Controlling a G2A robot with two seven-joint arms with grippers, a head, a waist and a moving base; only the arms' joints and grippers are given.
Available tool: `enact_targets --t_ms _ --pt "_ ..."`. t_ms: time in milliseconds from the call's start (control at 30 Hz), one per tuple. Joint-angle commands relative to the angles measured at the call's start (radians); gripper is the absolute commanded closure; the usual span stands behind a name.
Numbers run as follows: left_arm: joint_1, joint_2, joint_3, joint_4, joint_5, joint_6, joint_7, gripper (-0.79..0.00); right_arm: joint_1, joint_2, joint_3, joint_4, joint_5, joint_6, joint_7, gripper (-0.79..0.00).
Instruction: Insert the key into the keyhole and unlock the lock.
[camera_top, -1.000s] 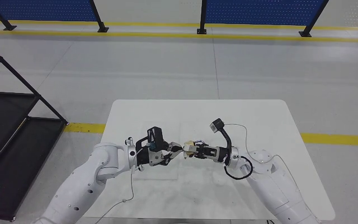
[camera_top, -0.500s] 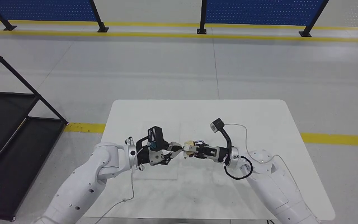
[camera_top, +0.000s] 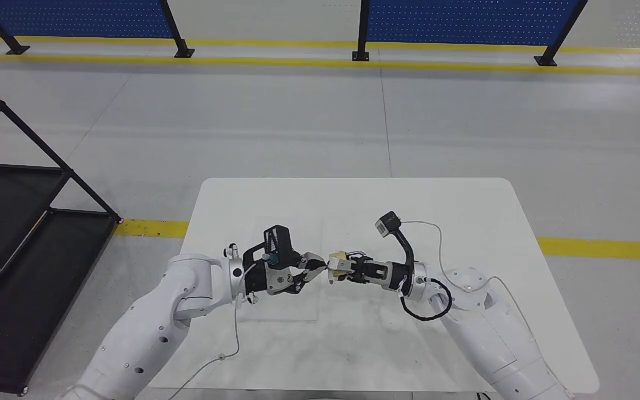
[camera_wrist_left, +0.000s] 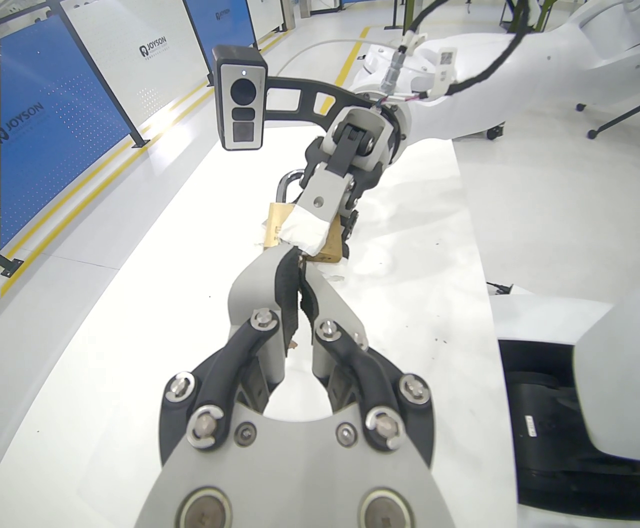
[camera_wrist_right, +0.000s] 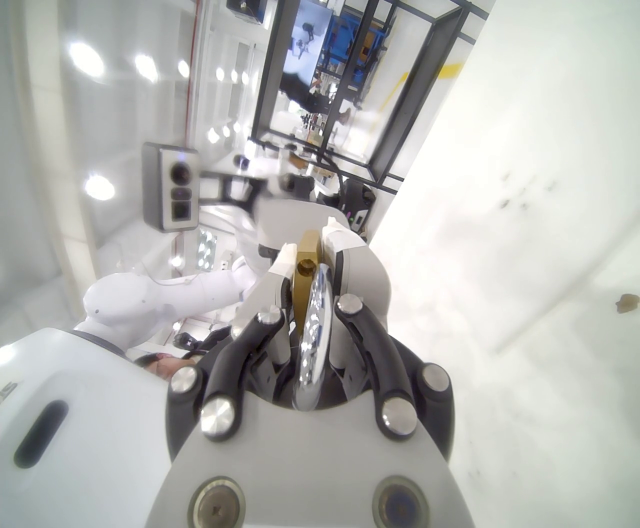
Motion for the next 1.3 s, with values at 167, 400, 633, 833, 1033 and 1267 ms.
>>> enact_targets --t_ms 167,400,633,833,1033,1267 --pt "-0.004 -0.001 0.001 0.005 0.002 0.004 0.001 0.000 0.000 0.000 0.000 0.000 0.000 0.000 0.000 0.000" --pt "-0.005 -0.002 0.006 0.012 0.001 0.006 0.002 0.000 0.000 0.000 0.000 0.000 0.000 0.000 0.000 0.000" --pt "-0.008 -0.004 0.013 0.019 -0.004 0.005 -0.003 0.000 0.000 0.000 0.000 0.000 0.000 0.000 0.000 0.000" --pt "-0.006 -0.004 0.012 0.017 -0.005 0.006 -0.006 0.000 0.000 0.000 0.000 0.000 0.000 0.000 0.000 0.000" --pt "-0.001 -0.003 0.007 0.012 -0.005 0.009 -0.008 0.000 0.000 0.000 0.000 0.000 0.000 0.000 0.000 0.000" --pt "0.010 -0.001 -0.005 0.005 -0.010 0.005 -0.009 0.000 0.000 0.000 0.000 0.000 0.000 0.000 0.000 0.000"
